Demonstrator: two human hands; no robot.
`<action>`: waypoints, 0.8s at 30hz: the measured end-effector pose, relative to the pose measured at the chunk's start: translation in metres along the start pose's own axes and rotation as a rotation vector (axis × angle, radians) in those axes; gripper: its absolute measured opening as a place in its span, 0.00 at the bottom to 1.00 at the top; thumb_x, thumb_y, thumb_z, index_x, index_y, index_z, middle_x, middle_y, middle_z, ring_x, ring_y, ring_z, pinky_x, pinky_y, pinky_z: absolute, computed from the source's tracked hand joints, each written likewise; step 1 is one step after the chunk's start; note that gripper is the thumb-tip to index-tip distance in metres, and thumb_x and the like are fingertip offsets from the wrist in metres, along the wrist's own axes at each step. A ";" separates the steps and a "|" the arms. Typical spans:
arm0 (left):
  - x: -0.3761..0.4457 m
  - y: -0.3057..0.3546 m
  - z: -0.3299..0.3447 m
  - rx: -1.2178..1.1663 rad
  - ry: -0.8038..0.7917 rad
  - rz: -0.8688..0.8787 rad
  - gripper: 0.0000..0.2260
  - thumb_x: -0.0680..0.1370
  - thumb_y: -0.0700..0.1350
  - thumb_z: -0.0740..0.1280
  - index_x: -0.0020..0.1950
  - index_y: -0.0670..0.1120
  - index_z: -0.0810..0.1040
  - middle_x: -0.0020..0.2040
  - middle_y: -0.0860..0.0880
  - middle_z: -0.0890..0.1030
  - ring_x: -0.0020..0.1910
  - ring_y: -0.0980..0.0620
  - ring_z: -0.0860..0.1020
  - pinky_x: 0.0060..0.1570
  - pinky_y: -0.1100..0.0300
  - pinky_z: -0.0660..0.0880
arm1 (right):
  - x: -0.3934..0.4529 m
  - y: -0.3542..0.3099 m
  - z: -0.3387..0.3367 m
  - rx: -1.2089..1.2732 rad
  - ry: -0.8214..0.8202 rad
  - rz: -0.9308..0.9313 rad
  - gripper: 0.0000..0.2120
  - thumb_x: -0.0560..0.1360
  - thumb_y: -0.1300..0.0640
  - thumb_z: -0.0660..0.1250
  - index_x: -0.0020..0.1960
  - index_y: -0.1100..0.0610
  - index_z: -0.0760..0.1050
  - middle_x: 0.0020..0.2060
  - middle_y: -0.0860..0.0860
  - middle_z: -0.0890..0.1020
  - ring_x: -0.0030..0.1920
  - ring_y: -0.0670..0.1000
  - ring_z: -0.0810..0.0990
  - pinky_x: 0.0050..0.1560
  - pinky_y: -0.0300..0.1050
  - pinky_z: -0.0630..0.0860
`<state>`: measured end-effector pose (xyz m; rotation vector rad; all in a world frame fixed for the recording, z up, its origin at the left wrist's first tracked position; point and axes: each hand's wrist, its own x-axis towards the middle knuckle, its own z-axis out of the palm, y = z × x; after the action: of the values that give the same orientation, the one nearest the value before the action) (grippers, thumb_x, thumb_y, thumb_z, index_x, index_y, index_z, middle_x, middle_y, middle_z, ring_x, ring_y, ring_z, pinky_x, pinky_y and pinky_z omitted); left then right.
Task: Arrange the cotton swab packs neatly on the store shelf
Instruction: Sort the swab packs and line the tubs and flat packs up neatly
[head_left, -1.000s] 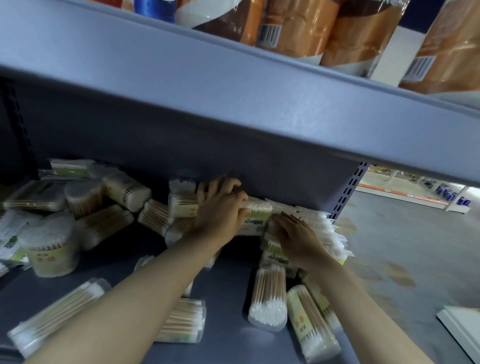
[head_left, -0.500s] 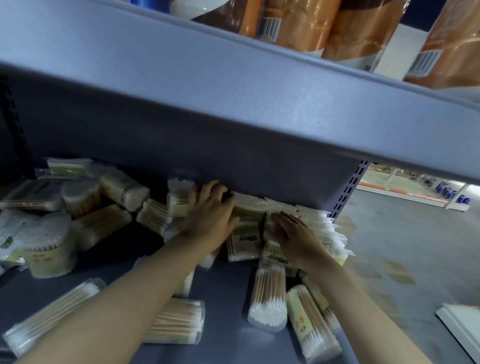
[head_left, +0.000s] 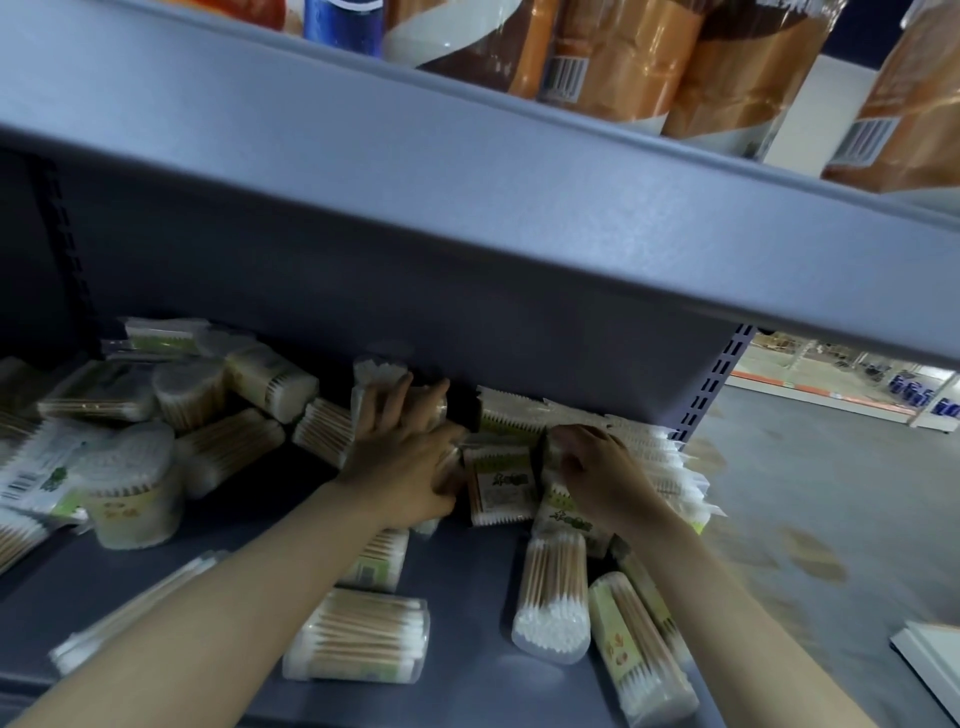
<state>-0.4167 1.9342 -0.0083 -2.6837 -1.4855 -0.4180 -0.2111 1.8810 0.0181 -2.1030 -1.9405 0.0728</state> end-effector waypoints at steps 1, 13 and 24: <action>0.000 0.001 0.000 -0.006 -0.013 -0.014 0.32 0.69 0.59 0.67 0.70 0.61 0.60 0.76 0.54 0.39 0.73 0.44 0.36 0.65 0.46 0.31 | 0.000 0.000 0.001 0.008 -0.002 0.004 0.20 0.78 0.62 0.54 0.68 0.55 0.68 0.67 0.52 0.70 0.68 0.54 0.65 0.65 0.44 0.62; -0.003 -0.001 -0.003 0.031 -0.058 -0.096 0.34 0.68 0.57 0.69 0.71 0.56 0.60 0.75 0.54 0.36 0.72 0.45 0.33 0.63 0.47 0.26 | 0.001 0.002 0.006 0.028 -0.001 0.019 0.20 0.78 0.61 0.53 0.70 0.53 0.66 0.69 0.51 0.68 0.70 0.54 0.63 0.68 0.45 0.60; 0.009 0.025 -0.008 0.001 0.009 0.010 0.23 0.78 0.57 0.57 0.72 0.52 0.61 0.77 0.51 0.46 0.74 0.47 0.37 0.69 0.43 0.35 | -0.001 0.001 0.003 0.042 -0.001 0.016 0.19 0.79 0.59 0.55 0.70 0.53 0.65 0.69 0.52 0.68 0.69 0.53 0.64 0.66 0.43 0.61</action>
<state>-0.3929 1.9268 0.0039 -2.6839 -1.4685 -0.4286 -0.2110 1.8806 0.0149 -2.0921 -1.9058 0.1163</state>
